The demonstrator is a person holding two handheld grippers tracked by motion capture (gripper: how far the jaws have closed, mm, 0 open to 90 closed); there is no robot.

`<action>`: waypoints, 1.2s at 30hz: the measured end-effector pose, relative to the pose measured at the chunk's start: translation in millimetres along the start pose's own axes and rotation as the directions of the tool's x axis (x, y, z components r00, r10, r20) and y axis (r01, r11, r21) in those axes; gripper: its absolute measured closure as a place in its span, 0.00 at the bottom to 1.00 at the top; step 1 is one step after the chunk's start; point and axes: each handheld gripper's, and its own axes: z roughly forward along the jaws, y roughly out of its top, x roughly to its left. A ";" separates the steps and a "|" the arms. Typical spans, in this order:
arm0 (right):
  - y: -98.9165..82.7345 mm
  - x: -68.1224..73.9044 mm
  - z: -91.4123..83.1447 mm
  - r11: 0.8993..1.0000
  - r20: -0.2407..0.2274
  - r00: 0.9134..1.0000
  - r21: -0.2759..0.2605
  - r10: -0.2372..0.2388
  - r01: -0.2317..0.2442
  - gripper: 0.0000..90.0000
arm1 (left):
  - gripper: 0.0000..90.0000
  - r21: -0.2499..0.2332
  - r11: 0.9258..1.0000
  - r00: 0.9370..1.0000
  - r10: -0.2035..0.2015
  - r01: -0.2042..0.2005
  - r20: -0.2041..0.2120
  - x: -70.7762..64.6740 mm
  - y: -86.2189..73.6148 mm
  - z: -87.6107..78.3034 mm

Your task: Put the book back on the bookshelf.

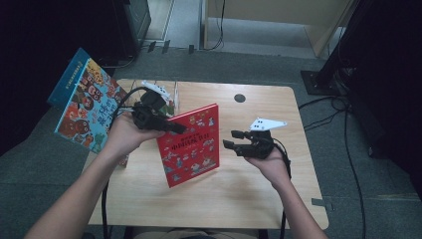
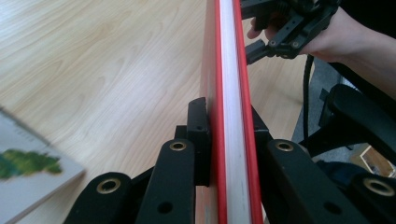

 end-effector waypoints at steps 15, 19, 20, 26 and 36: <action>-59.5 -1.3 30.9 0.995 0.049 0.999 0.093 0.023 -0.027 0.44 | 0.89 -0.018 0.997 0.994 -0.077 0.076 -0.074 13.0 -29.2 -43.4; -69.7 -0.6 42.6 0.986 0.072 0.997 0.164 0.016 -0.028 0.43 | 0.89 -0.019 0.995 0.992 -0.098 0.096 -0.084 16.1 -36.6 -51.7; -71.6 -0.4 45.4 0.984 0.081 0.997 0.176 0.007 -0.021 0.43 | 0.89 -0.017 0.995 0.991 -0.103 0.102 -0.084 16.5 -38.5 -53.7; -86.1 -2.3 54.6 0.978 0.129 0.992 0.205 0.007 -0.034 0.46 | 0.89 -0.036 0.990 0.984 -0.137 0.134 -0.110 19.7 -51.4 -68.6; -98.1 6.1 59.0 0.980 0.186 0.980 0.198 -0.065 0.028 0.43 | 0.89 -0.075 0.979 0.970 -0.199 0.191 -0.138 27.0 -72.5 -91.0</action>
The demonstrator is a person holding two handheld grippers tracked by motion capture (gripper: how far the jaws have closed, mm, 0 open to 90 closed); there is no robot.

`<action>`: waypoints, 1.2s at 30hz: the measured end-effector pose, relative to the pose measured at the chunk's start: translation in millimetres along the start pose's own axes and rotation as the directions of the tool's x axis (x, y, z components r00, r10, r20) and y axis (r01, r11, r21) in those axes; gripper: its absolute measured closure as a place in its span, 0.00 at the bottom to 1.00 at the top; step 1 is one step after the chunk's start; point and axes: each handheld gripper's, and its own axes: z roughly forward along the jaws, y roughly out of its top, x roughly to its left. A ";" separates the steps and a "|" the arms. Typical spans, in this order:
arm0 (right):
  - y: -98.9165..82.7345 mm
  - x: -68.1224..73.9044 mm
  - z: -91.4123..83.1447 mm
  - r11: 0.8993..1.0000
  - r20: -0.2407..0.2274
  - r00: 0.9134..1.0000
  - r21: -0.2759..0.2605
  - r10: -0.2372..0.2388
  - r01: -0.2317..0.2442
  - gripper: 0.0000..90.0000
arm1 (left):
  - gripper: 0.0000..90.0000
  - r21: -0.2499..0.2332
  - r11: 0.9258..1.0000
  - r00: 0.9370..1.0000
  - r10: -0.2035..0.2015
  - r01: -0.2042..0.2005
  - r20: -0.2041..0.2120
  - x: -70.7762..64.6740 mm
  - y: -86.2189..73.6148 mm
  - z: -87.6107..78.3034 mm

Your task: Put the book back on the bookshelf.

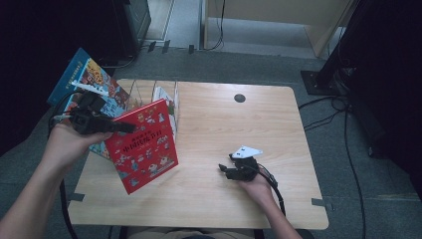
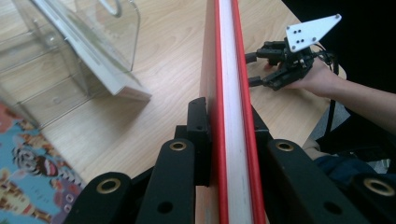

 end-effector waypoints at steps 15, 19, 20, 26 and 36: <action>0.2 3.6 0.9 0.999 0.017 0.999 0.022 -0.038 0.037 0.33 | 0.89 -0.072 0.990 0.991 -0.125 0.122 -0.042 30.9 -33.7 -43.5; 0.1 3.7 1.0 0.999 0.016 0.999 0.022 -0.036 0.036 0.33 | 0.89 -0.083 0.986 0.987 -0.150 0.145 -0.061 39.7 -38.6 -50.1; 0.2 3.7 1.0 0.999 0.017 0.999 0.022 -0.036 0.035 0.33 | 0.89 -0.084 0.985 0.985 -0.157 0.151 -0.068 42.0 -38.8 -51.5; 0.2 3.7 1.0 0.999 0.018 0.999 0.022 -0.037 0.037 0.33 | 0.89 -0.111 0.978 0.977 -0.186 0.175 -0.100 57.6 -34.1 -55.1; 0.2 3.6 1.0 0.999 0.018 0.999 0.022 -0.037 0.037 0.33 | 0.89 -0.117 0.969 0.966 -0.231 0.217 -0.116 81.3 -10.4 -34.8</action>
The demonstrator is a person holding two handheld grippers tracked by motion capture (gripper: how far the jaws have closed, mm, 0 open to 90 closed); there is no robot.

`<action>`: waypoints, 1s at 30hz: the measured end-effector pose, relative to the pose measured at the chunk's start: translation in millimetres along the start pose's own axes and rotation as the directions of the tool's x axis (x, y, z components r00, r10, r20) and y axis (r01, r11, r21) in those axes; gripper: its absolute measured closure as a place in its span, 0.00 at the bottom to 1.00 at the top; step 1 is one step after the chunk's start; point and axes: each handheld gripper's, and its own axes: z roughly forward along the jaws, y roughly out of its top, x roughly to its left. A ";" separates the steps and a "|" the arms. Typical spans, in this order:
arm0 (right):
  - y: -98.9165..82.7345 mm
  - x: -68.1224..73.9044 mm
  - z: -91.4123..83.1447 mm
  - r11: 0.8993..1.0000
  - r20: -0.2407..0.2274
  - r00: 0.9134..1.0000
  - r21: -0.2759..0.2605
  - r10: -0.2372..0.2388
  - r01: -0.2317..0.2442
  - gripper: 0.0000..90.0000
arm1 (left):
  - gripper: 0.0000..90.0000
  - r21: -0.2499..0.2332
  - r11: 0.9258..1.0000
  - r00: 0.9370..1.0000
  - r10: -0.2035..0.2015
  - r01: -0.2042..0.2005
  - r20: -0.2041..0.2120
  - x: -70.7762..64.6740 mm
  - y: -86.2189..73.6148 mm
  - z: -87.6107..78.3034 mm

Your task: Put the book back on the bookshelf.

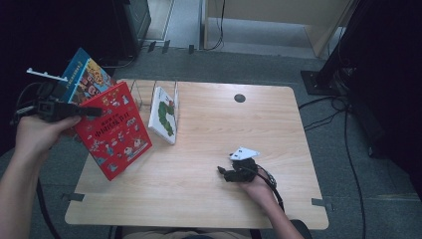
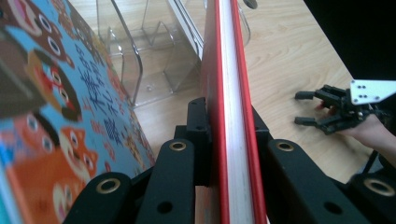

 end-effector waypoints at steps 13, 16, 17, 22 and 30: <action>0.0 0.0 0.0 1.000 0.000 1.000 0.000 0.001 -0.001 0.33 | 0.89 0.012 0.997 0.996 -0.070 0.071 -0.047 17.5 31.6 16.4; 0.0 0.0 0.1 1.000 0.000 1.000 -0.001 0.001 -0.001 0.33 | 0.89 0.014 0.996 0.995 -0.087 0.088 -0.058 22.0 38.3 21.1; 0.0 -0.1 0.1 1.000 0.001 1.000 0.000 0.000 0.000 0.33 | 0.89 0.014 0.995 0.993 -0.096 0.097 -0.063 22.8 40.6 22.6; 0.0 0.1 0.1 1.000 0.000 1.000 0.000 0.001 -0.001 0.33 | 0.89 0.007 0.994 0.991 -0.112 0.113 -0.076 26.3 52.2 27.3; 0.0 0.0 0.0 1.000 0.000 1.000 0.000 0.001 -0.001 0.33 | 0.88 -0.012 0.991 0.987 -0.132 0.131 -0.089 32.7 69.2 35.1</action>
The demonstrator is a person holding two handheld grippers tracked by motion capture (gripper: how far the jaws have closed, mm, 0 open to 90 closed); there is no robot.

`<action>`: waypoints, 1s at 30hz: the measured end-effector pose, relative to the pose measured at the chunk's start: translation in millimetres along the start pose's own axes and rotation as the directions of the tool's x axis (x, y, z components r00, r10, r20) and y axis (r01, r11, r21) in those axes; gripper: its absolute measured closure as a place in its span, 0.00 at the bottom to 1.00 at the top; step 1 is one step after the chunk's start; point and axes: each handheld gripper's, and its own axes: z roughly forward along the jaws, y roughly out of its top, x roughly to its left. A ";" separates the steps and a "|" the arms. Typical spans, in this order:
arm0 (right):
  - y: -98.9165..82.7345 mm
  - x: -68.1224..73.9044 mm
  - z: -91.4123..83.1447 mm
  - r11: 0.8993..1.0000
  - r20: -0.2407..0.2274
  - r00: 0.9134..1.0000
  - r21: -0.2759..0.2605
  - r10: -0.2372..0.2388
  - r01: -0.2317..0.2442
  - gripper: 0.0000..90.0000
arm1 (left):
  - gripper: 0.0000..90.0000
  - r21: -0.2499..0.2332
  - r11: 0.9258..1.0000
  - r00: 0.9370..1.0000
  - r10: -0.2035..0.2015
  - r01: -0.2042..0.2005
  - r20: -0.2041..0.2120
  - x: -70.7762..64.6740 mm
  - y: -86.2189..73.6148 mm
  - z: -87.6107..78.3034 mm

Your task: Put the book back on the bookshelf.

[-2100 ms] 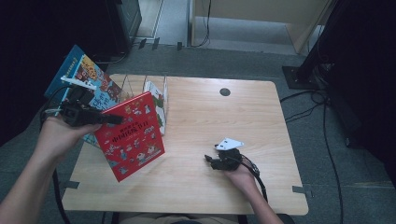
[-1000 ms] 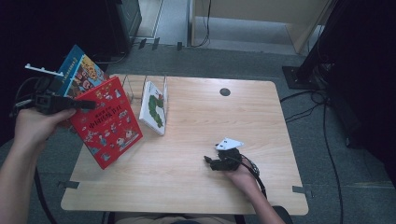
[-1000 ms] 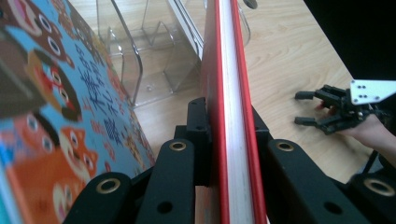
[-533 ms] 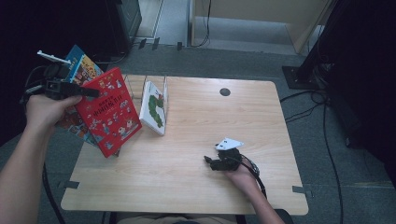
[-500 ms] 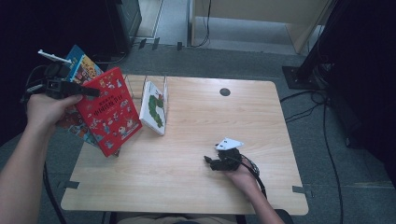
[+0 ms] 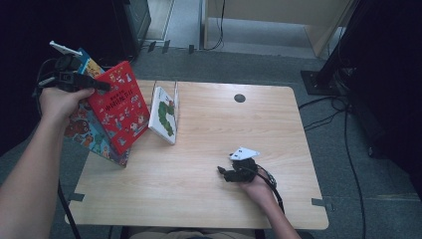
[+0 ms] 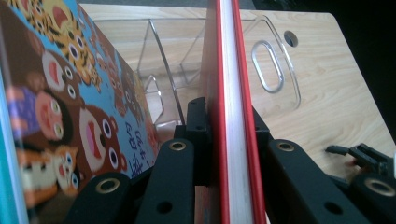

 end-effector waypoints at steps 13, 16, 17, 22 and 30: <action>-0.5 0.4 -0.2 1.000 0.003 1.000 -0.003 0.004 -0.004 0.33 | 0.88 0.018 1.000 0.999 -0.005 0.006 -0.049 -4.2 10.3 17.2; -0.6 0.5 -0.3 1.000 0.003 1.000 -0.003 0.004 -0.004 0.33 | 0.88 0.054 0.999 0.999 -0.002 0.004 -0.035 -3.4 10.3 17.0; -0.6 0.5 -0.3 1.000 0.003 1.000 -0.003 0.004 -0.004 0.33 | 0.87 0.079 0.997 0.999 -0.002 0.005 -0.036 -3.5 10.4 16.8; -0.6 0.4 -0.4 1.000 0.004 1.000 -0.004 0.003 -0.003 0.33 | 0.86 0.175 0.984 0.999 0.022 -0.017 -0.027 -5.3 8.7 15.4; -0.6 0.5 -0.3 1.000 0.003 1.000 -0.004 0.004 -0.004 0.33 | 0.85 0.260 0.965 0.999 0.046 -0.037 -0.028 -10.3 7.7 20.9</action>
